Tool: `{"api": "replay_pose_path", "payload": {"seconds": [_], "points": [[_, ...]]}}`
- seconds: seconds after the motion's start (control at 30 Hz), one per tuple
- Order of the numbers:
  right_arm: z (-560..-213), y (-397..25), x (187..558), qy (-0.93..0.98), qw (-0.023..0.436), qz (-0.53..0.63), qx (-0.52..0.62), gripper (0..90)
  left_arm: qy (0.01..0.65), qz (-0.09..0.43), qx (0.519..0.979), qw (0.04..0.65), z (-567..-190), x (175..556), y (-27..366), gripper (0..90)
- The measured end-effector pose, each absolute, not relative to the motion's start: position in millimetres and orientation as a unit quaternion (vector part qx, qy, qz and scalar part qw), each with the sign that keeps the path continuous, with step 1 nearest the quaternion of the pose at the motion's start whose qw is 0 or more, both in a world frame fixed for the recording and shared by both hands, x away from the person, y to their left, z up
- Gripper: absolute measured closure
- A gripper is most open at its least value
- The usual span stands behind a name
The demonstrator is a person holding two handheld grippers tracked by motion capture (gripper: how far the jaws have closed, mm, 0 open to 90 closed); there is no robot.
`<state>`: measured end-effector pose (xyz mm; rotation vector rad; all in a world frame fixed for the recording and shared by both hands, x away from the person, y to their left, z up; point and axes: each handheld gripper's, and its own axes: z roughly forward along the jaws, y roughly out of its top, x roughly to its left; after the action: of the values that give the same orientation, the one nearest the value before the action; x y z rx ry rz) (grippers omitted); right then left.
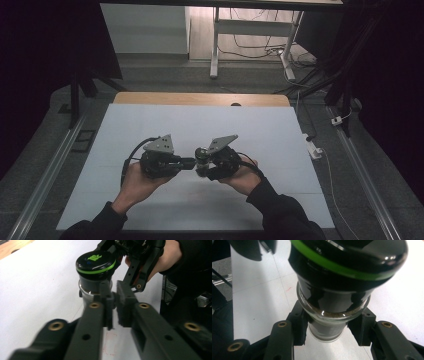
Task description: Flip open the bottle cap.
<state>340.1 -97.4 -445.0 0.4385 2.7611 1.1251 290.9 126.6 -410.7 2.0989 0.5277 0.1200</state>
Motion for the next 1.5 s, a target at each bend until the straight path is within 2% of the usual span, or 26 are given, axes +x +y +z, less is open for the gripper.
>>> {"api": "replay_pose_path", "payload": {"seconds": [0.87,1.5], "points": [[-449,-92,338,0.919,0.061,0.362,0.144,53.1,0.225,0.057,0.859,0.455,-407,294,120,88.8],[-447,-89,333,0.920,0.054,0.365,0.129,53.1,0.225,0.078,0.852,0.465,-387,301,120,88.9]]}}
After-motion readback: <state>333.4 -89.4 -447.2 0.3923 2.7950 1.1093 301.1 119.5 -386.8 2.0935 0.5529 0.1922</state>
